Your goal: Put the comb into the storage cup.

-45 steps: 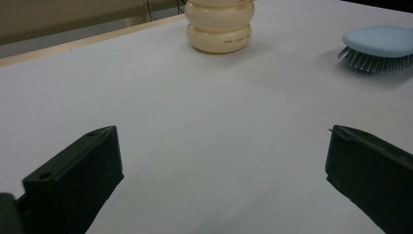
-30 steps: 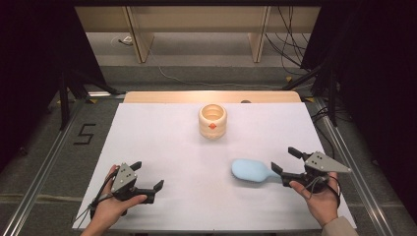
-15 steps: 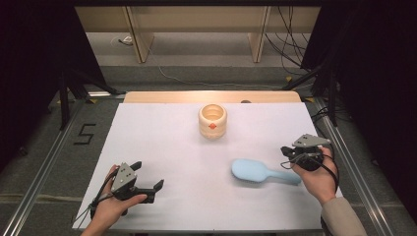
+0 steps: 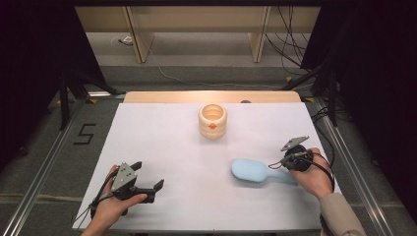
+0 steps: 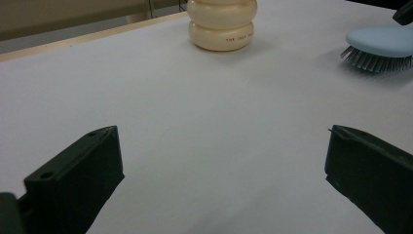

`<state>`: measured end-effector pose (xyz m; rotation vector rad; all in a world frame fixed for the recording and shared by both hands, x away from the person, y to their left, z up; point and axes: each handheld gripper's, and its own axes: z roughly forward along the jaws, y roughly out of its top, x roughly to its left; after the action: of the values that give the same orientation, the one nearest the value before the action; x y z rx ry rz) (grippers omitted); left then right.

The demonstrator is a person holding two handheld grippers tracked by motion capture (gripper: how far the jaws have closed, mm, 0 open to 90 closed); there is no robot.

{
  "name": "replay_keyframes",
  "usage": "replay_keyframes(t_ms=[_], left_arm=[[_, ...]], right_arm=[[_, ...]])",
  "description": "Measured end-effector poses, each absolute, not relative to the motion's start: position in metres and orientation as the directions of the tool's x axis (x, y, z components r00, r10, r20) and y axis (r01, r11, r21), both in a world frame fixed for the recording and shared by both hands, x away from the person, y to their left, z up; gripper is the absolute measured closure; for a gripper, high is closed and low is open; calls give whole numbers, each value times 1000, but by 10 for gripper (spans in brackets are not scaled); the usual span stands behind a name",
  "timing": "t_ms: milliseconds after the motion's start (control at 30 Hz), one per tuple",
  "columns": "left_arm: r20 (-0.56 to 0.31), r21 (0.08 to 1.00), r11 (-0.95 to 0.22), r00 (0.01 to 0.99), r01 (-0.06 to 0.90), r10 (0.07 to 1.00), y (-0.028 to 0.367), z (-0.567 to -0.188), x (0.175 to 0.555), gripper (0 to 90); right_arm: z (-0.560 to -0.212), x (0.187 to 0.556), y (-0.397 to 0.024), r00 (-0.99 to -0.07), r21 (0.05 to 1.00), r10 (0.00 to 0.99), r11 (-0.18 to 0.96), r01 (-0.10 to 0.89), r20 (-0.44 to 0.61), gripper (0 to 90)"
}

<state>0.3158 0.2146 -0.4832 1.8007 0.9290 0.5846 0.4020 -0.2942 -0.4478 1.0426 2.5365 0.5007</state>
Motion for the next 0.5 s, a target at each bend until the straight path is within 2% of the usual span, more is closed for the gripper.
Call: replay_keyframes(t_ms=[233, 500], left_arm=[[-20, 917, -220, 590, 332, 807, 215, -483, 316, 0], [-23, 917, -218, 589, 334, 808, 215, -484, 316, 0]], right_arm=[[-452, 400, -295, -685, 377, 708, 689, 619, -170, 900], [-453, 398, -297, -686, 344, 708, 695, 632, -170, 900]])
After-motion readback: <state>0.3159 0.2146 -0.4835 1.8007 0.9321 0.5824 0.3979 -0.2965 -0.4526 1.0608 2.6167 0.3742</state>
